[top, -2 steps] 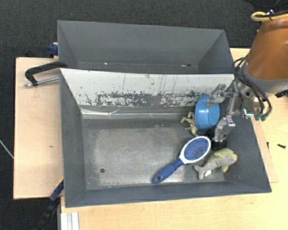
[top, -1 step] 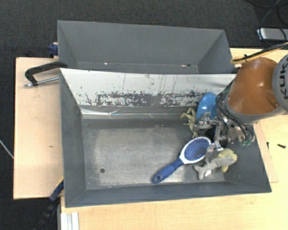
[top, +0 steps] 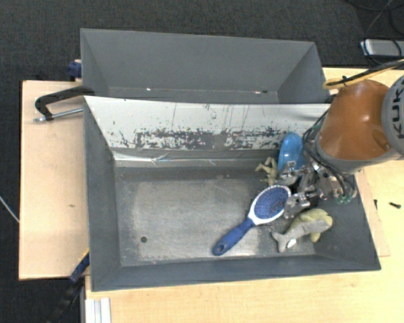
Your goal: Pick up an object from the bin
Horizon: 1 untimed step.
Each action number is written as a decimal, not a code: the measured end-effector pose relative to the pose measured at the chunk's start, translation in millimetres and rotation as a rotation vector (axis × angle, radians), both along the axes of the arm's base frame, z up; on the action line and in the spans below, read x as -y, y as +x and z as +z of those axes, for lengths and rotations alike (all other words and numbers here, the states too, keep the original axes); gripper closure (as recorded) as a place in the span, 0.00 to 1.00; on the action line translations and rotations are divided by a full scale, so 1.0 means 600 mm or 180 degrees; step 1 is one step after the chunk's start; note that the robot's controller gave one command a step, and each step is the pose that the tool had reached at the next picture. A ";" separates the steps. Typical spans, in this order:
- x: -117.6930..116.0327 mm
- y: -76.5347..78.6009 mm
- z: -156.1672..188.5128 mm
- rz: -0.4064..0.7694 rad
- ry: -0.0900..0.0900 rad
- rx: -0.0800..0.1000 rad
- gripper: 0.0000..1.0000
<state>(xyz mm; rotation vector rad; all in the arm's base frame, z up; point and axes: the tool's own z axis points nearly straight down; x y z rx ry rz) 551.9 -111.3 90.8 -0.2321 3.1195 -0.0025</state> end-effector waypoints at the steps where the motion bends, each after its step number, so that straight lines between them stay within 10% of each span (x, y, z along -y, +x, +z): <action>1: -0.020 0.024 0.200 -0.0112 -0.0002 0.0002 1.00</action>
Offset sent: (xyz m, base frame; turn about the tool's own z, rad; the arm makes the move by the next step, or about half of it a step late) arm 0.0112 0.0113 0.1144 0.0360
